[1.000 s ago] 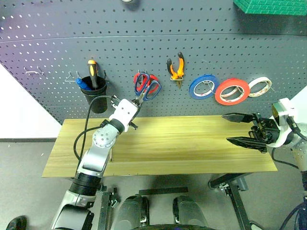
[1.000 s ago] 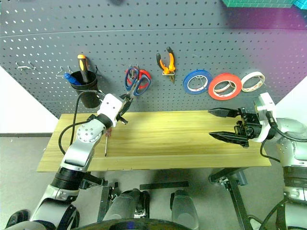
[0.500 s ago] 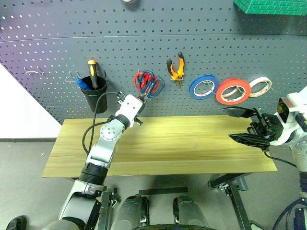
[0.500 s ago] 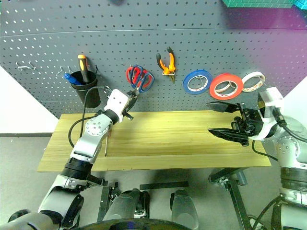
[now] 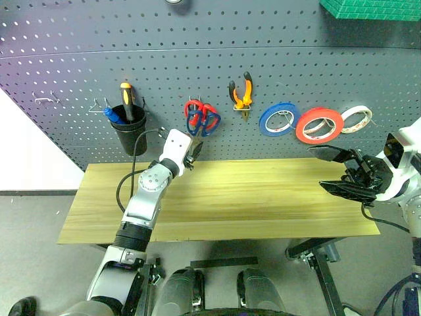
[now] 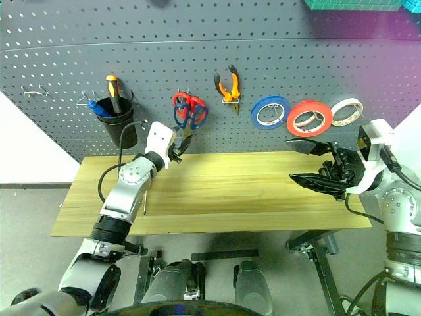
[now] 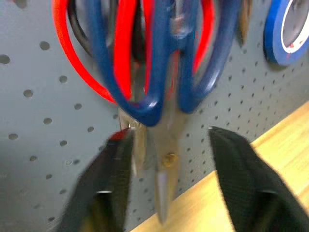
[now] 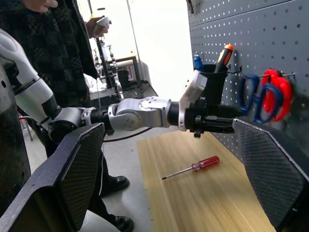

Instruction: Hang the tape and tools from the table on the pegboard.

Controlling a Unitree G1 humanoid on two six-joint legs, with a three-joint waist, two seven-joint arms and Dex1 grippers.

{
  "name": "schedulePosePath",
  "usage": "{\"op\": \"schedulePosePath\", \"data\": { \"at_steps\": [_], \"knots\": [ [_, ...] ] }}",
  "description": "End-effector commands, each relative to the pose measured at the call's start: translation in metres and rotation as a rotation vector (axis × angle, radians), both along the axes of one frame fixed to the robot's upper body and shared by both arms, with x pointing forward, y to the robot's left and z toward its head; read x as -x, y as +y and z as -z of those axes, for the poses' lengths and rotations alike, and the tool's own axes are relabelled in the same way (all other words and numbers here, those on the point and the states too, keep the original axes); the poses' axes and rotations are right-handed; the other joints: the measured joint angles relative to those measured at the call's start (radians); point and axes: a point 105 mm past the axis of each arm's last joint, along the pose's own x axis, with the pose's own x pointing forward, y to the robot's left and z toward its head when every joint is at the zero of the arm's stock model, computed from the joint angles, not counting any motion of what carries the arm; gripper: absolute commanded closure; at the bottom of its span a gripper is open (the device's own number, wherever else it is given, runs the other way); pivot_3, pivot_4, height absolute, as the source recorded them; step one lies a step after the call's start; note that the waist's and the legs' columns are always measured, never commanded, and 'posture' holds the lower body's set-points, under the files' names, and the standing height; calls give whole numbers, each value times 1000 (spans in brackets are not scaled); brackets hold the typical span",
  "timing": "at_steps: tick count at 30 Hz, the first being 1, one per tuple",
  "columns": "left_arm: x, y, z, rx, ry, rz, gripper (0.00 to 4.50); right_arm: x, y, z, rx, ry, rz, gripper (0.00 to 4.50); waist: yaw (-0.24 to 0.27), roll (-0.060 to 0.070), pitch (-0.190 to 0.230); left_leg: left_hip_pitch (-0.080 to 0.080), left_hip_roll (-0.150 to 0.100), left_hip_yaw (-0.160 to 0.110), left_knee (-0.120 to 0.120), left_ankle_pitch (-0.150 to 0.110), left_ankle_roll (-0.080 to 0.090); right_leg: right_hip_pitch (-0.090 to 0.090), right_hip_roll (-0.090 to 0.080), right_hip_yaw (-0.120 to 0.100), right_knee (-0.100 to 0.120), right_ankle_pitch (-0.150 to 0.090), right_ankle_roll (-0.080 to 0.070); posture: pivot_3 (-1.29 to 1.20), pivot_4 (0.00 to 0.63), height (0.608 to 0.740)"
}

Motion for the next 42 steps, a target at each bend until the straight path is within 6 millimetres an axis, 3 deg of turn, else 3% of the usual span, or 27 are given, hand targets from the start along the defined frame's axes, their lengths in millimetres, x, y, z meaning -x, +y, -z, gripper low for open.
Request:
{"op": "schedulePosePath", "data": {
  "at_steps": [1,3,9,12,18,22,28,34,42],
  "knots": [
    [0,2,-9,19,-25,-6,572,2,-1,-12,3,-55,1,0,0,0,0,0,0,0,0,0,0,0,0,0,0,0,0,-136,88,740],
    [2,3,-7,8,-20,-1,20,2,-1,-12,9,-54,1,0,0,0,0,0,0,0,0,0,0,0,0,0,0,0,0,-134,86,740],
    [13,12,1,5,7,-10,20,-2,-1,-10,18,-65,19,0,-1,0,0,0,0,0,0,0,0,0,0,0,0,0,0,-127,90,740],
    [25,24,5,-2,24,-34,20,-2,1,-9,14,-56,15,0,-2,0,0,0,0,0,0,0,-1,0,0,0,0,0,0,-120,94,740],
    [50,41,24,-26,104,-68,20,-20,3,6,54,-43,110,0,-2,0,0,1,0,0,0,-1,-2,0,0,1,0,0,0,-98,107,740],
    [57,60,37,-38,171,-162,20,-17,9,9,38,-26,89,0,4,0,1,2,0,0,0,-2,-2,1,-1,1,0,0,-1,-82,131,740],
    [49,95,50,-72,257,-302,20,-8,15,11,45,-11,39,0,4,-2,4,2,0,0,-1,-2,-2,1,-1,1,0,-1,-1,-77,163,740],
    [39,114,67,10,386,-424,20,-4,19,12,58,0,27,0,4,-8,12,2,0,0,-1,-1,1,1,-1,1,-1,-2,-4,-91,193,740],
    [29,107,84,-12,515,-508,20,5,21,12,76,20,21,0,2,-14,40,1,0,0,-1,-1,2,1,-2,1,-2,-1,-3,-104,220,740]
  ]
}}
